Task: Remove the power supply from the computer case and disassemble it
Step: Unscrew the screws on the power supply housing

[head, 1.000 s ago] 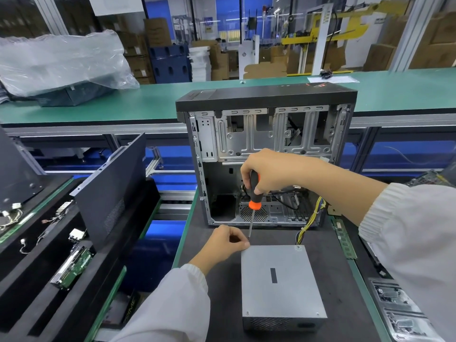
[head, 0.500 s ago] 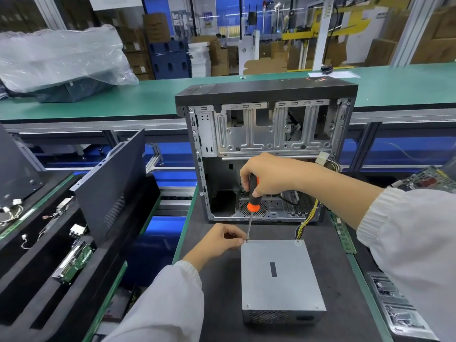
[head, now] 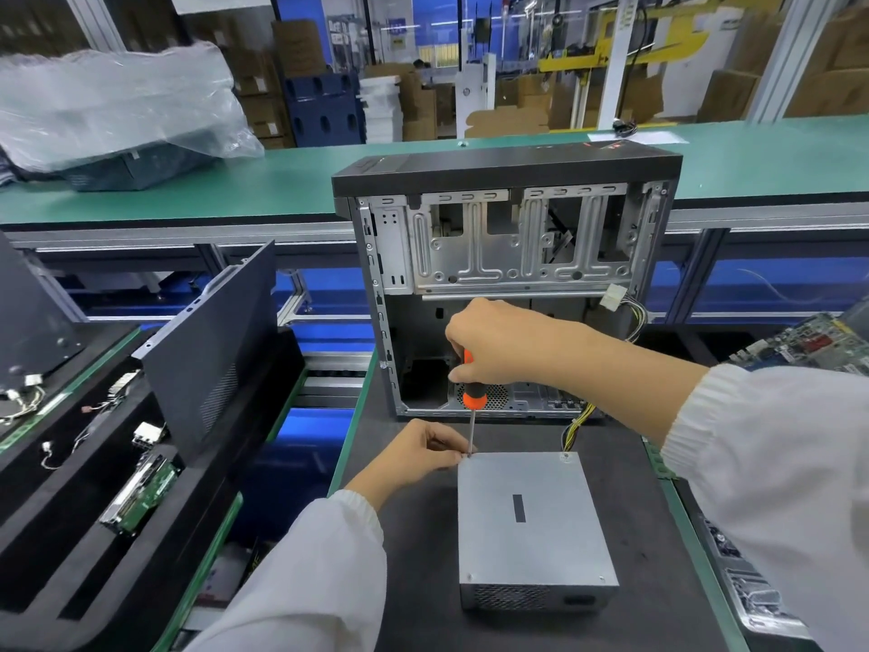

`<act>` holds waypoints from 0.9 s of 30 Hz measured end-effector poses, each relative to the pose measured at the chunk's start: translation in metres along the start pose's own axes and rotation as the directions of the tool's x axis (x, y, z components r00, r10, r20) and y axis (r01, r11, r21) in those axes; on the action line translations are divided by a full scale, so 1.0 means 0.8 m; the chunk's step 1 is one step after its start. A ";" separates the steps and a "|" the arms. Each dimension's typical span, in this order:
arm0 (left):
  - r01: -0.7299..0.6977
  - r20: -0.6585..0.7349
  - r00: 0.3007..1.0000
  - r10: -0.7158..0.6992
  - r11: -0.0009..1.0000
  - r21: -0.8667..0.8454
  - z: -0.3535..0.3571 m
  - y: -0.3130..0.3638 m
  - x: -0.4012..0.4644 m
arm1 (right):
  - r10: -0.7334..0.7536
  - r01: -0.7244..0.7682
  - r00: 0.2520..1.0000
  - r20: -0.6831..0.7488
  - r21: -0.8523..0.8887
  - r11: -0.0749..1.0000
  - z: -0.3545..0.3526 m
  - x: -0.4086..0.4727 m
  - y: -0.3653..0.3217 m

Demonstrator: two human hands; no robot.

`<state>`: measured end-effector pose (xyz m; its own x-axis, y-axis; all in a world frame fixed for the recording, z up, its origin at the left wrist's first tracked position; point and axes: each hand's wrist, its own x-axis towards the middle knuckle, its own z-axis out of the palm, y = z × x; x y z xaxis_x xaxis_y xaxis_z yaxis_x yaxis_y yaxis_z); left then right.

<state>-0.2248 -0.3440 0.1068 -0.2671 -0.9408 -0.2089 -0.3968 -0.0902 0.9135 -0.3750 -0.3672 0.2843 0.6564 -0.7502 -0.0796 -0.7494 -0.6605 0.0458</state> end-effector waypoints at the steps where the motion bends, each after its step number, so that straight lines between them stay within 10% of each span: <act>1: -0.007 0.013 1.000 0.007 1.000 0.011 -0.002 0.002 -0.001 | 0.001 -0.001 1.000 -0.002 -0.035 0.999 -0.001 0.000 -0.003; 12: -0.201 0.113 0.971 0.209 0.976 -0.085 -0.042 0.054 -0.012 | -0.047 0.063 0.995 0.093 -0.168 0.984 -0.009 0.015 0.006; 22: -0.321 -0.001 0.942 0.335 0.900 -0.295 -0.022 0.076 -0.001 | -0.269 0.255 0.954 0.133 0.108 0.961 -0.013 0.017 0.015; 27: -0.334 -0.107 0.943 0.317 0.908 -0.253 -0.003 0.086 0.004 | 0.094 -0.103 0.983 0.159 0.051 0.993 -0.014 0.011 0.023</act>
<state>-0.2507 -0.3544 0.1700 -0.2835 -0.9502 0.1296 -0.0488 0.1492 0.9876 -0.3824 -0.3863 0.2960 0.5607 -0.7948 -0.2323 -0.8167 -0.5771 0.0031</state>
